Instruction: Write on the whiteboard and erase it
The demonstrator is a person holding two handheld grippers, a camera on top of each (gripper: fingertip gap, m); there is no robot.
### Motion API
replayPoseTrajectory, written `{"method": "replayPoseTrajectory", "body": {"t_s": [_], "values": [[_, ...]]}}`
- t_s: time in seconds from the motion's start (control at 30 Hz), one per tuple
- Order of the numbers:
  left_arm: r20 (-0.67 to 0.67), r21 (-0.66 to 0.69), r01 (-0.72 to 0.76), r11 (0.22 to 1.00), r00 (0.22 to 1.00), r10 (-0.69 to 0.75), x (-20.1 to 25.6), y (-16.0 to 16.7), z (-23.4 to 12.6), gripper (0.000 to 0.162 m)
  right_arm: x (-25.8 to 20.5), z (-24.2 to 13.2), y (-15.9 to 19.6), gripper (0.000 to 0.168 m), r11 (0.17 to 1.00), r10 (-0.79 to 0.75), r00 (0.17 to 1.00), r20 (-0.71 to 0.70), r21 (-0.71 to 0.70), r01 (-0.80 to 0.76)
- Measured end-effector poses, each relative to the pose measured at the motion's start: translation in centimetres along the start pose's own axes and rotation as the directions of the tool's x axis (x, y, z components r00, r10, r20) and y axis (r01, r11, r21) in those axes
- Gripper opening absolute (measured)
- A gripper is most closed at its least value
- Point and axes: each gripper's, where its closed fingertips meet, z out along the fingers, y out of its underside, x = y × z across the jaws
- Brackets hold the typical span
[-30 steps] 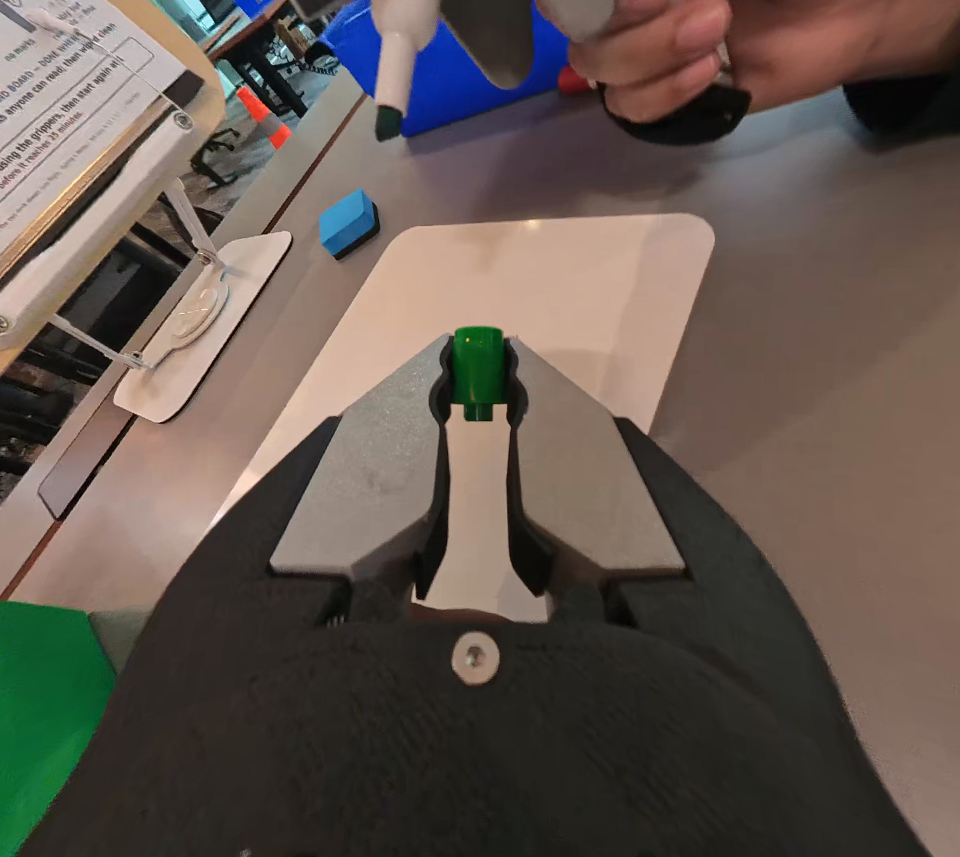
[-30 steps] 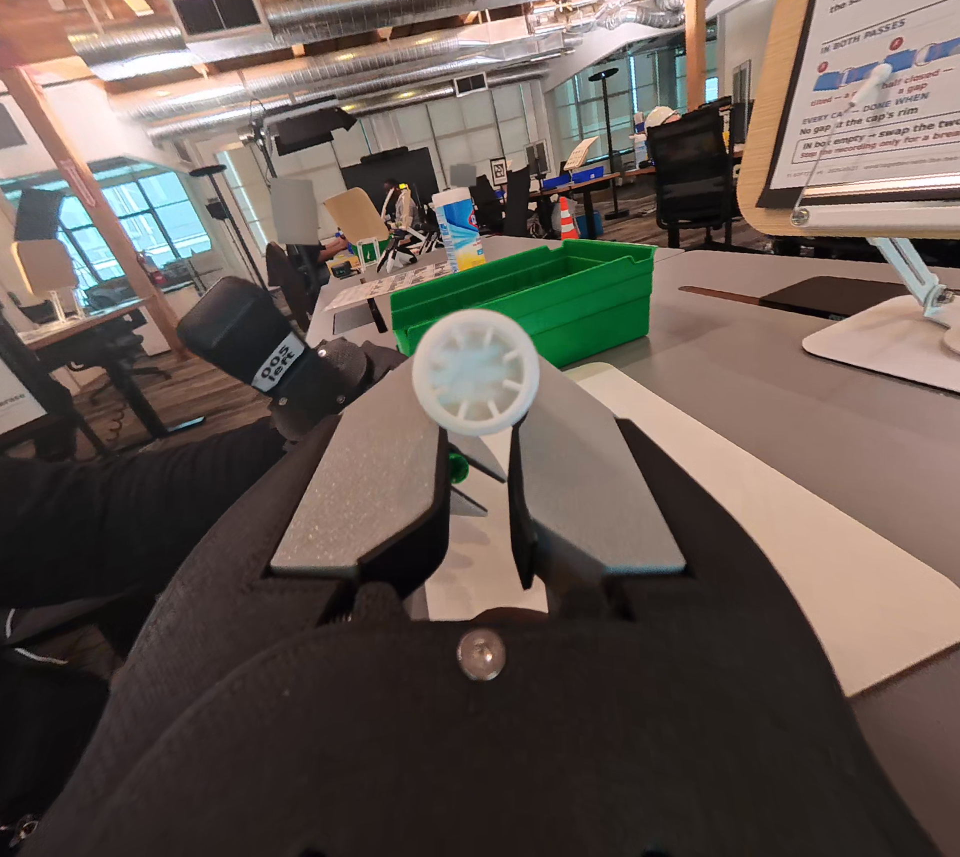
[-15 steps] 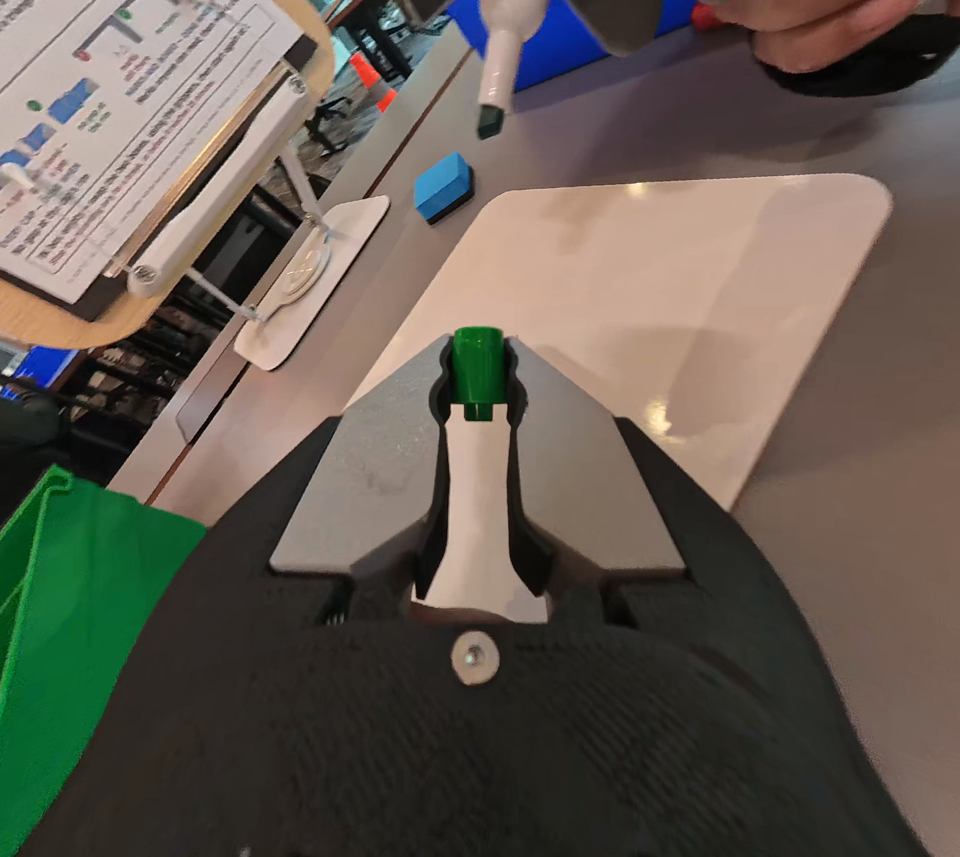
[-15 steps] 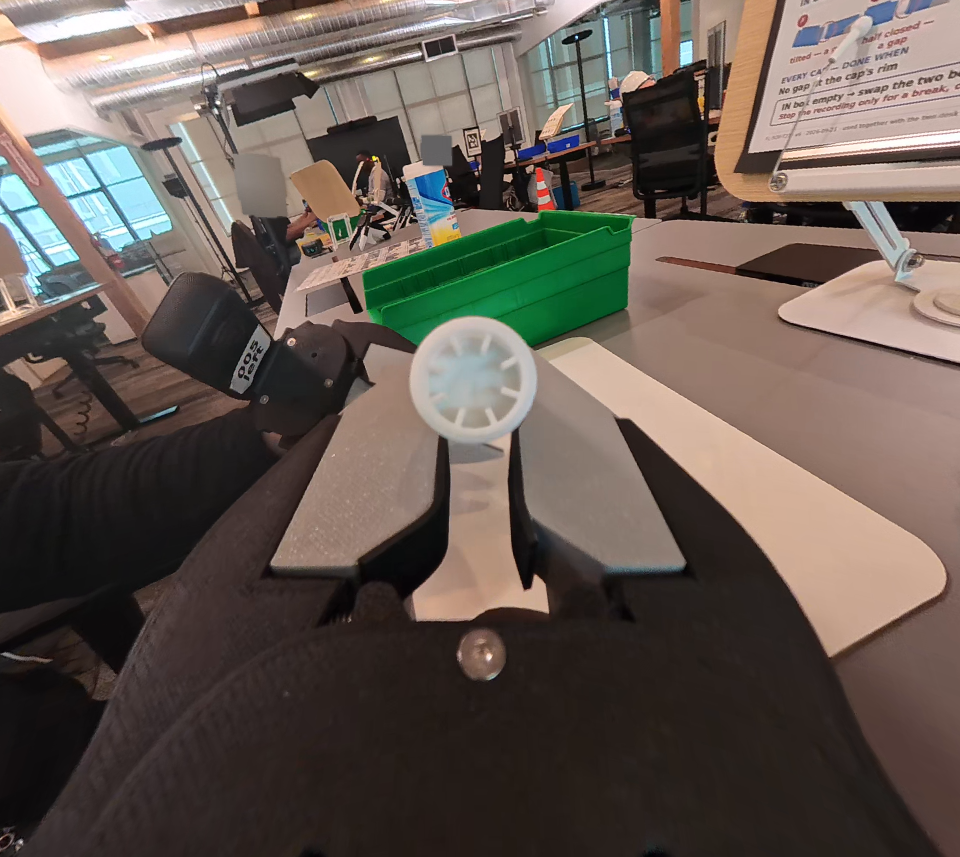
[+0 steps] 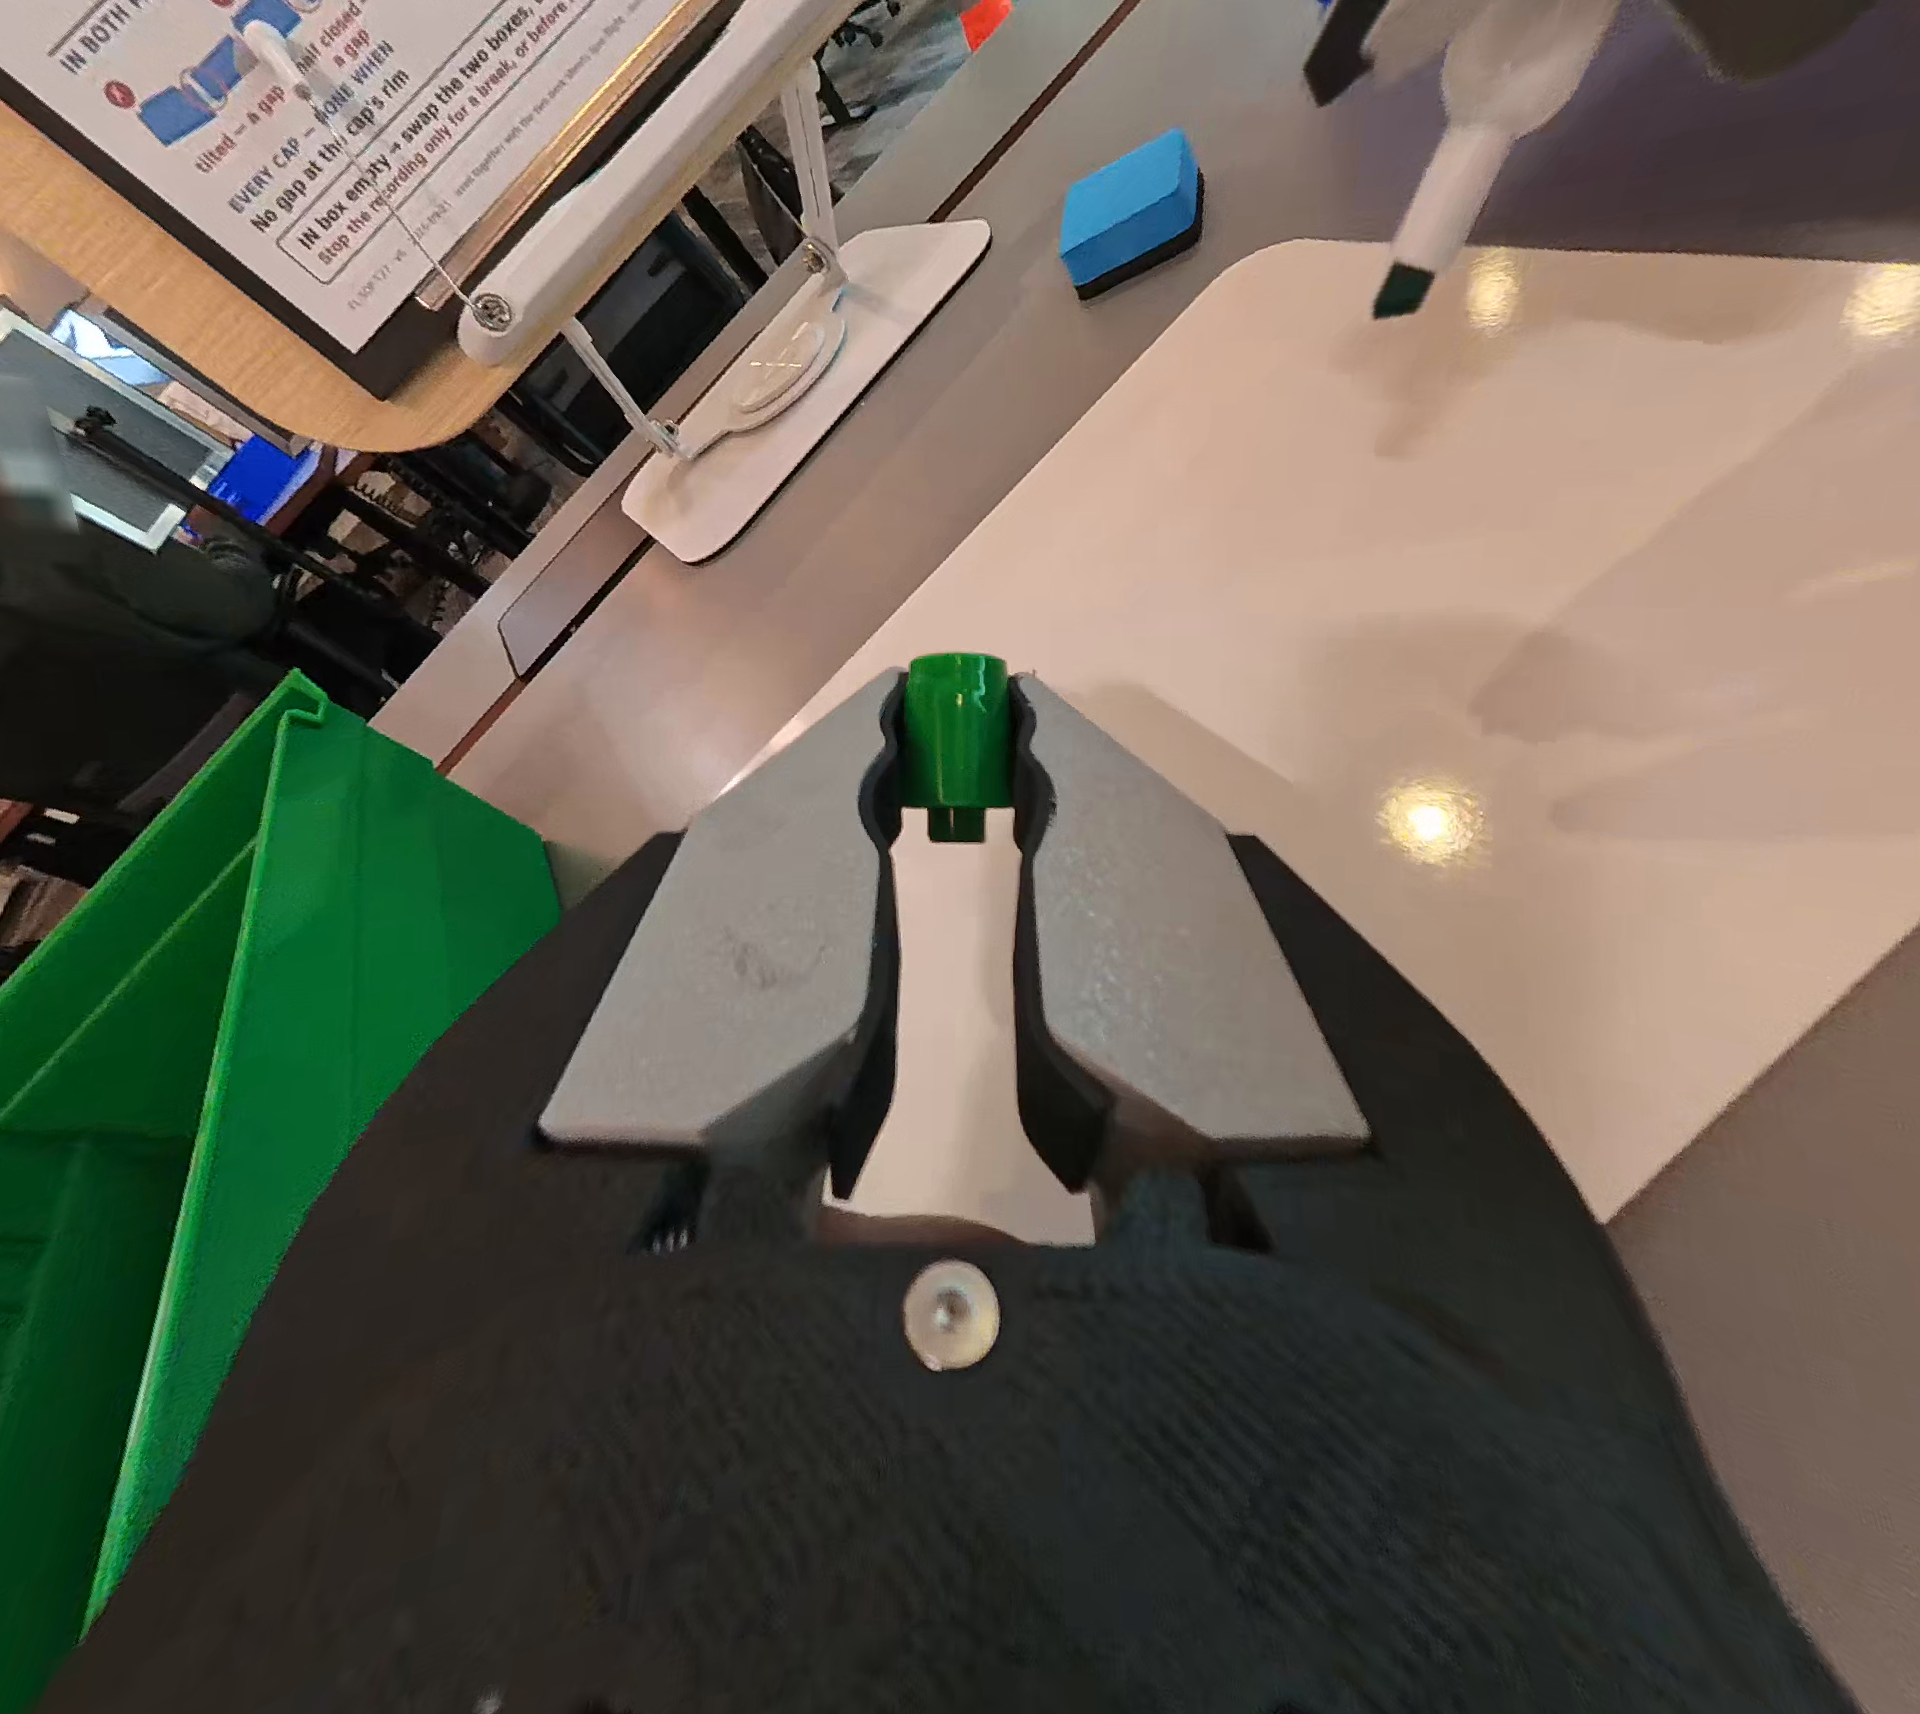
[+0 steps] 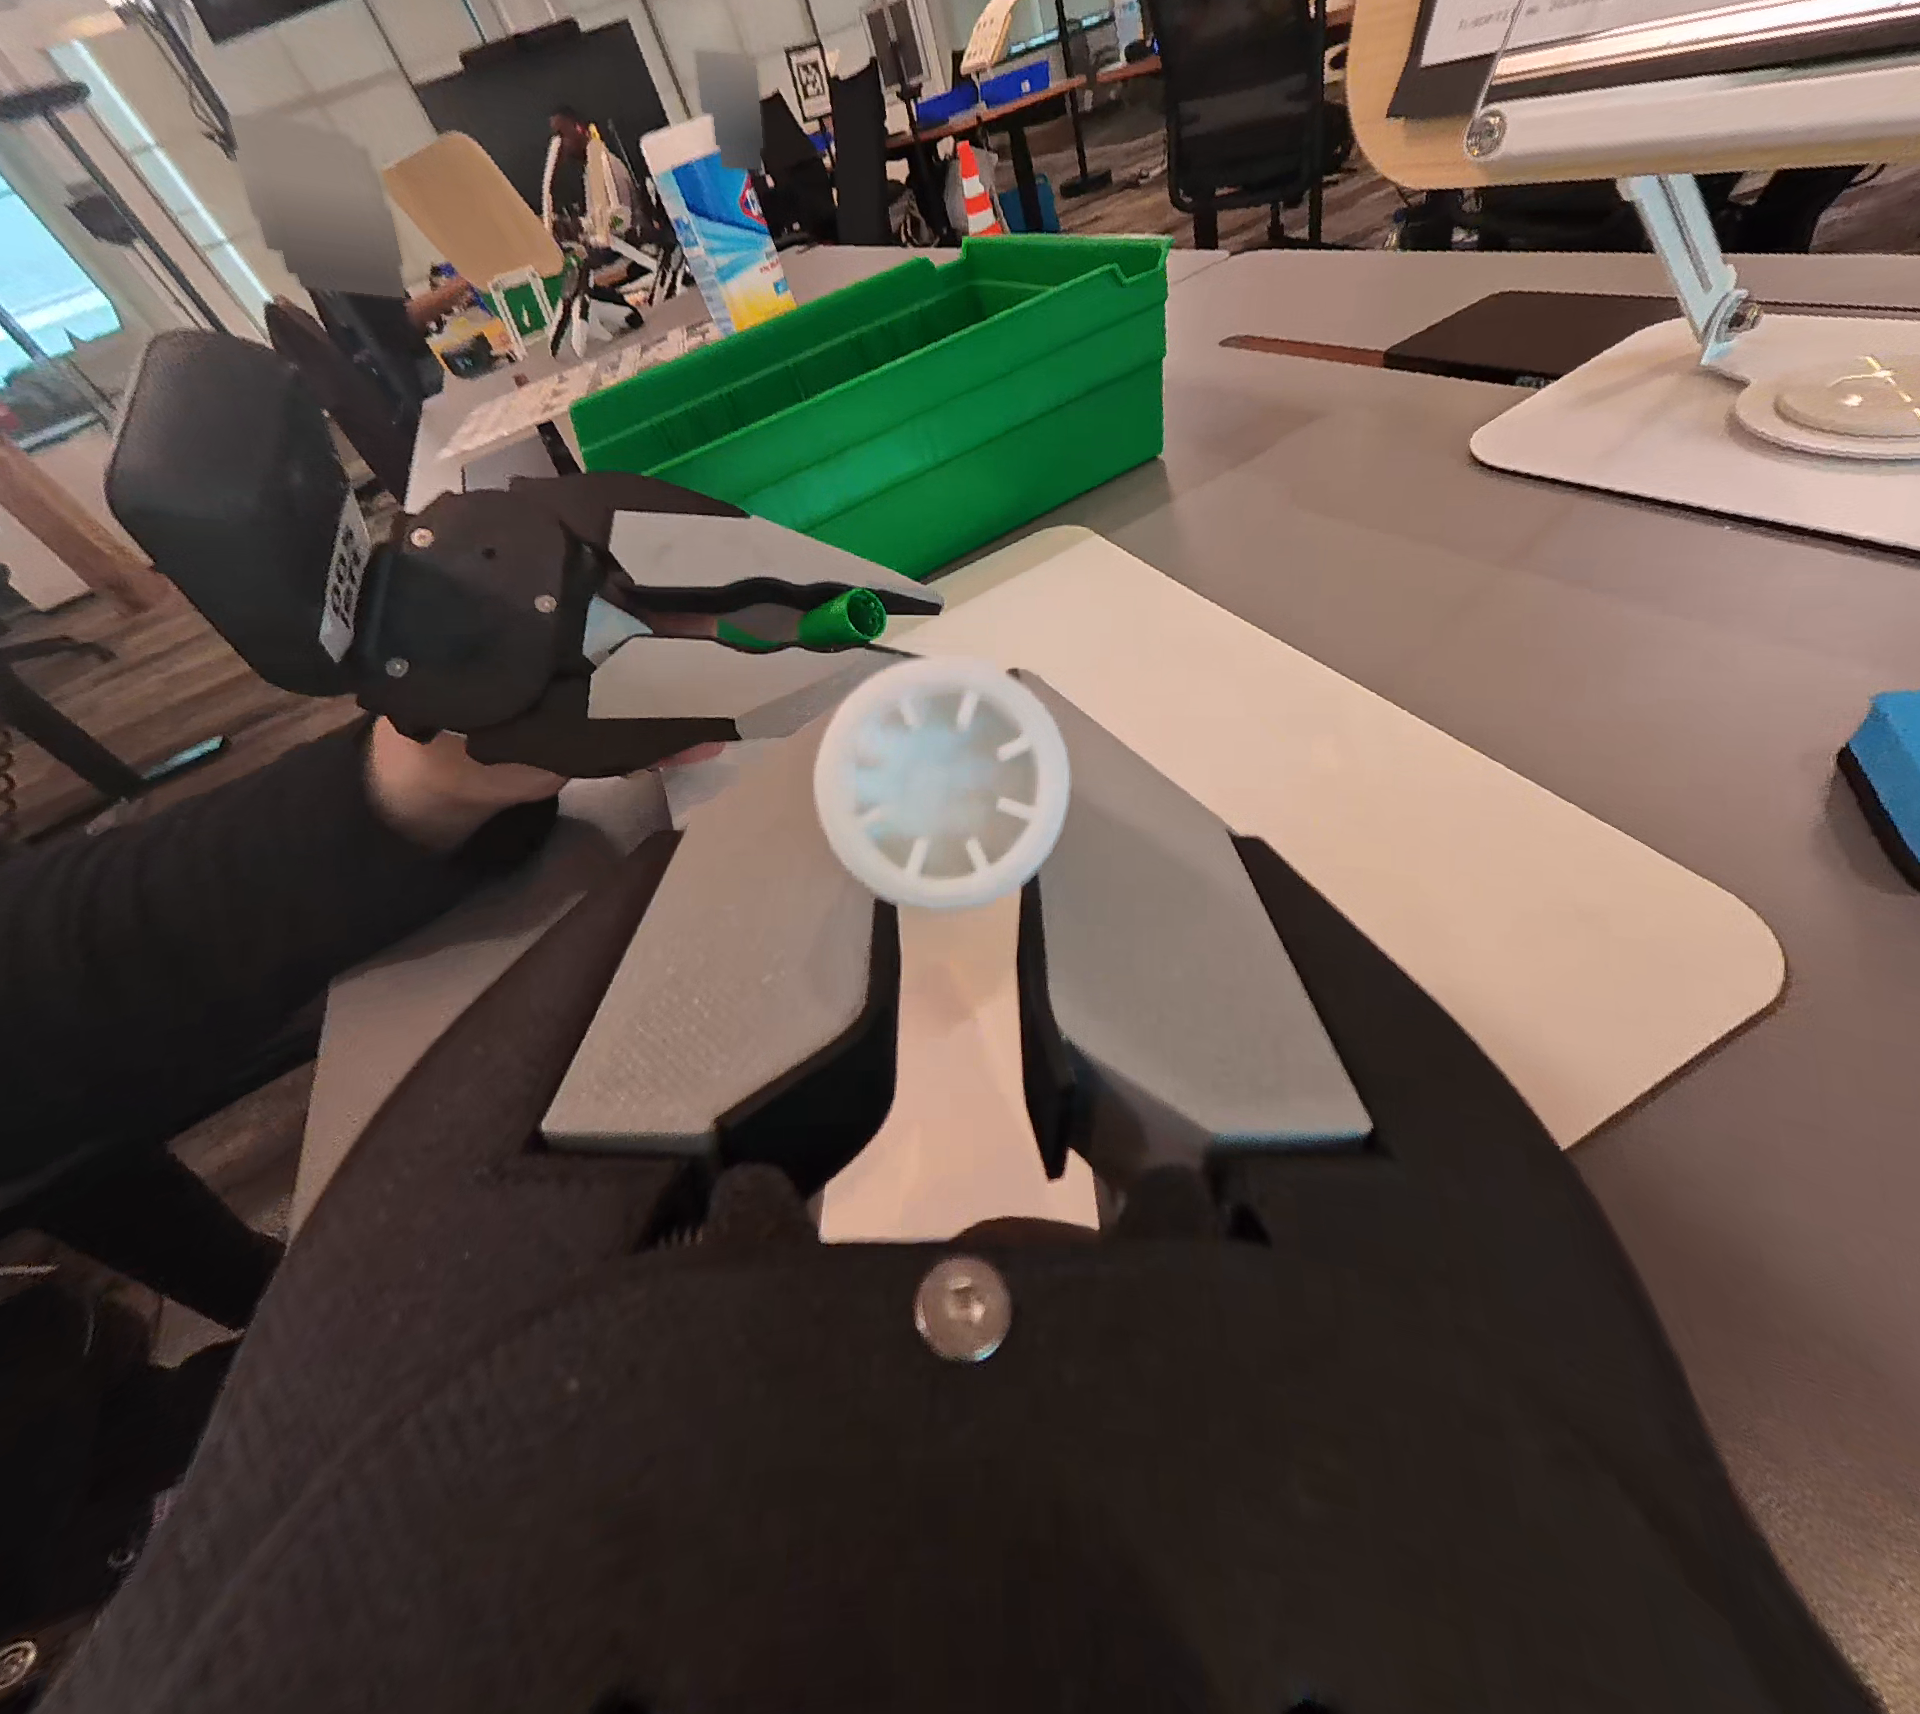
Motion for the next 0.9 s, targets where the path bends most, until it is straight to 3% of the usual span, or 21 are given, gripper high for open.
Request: {"method": "replayPoseTrajectory", "body": {"t_s": [0.57, 0.9], "values": [[-0.021, -0.068, 0.227, 0.971, 0.973, -0.229, -2.0, 2.1, -0.3, 0.014, 0.8, 0.3, 0.9, 0.014, 0.998, -0.029, 0.998, -0.056, -0.051, 0.026], [0.062, -0.090, 0.189, 0.978, 0.981, -0.184, -3.2, 3.1, -0.4, 0.014, 0.5, 0.2, 0.7, 0.014, 0.999, -0.028, 0.999, -0.045, -0.040, 0.026]]}}
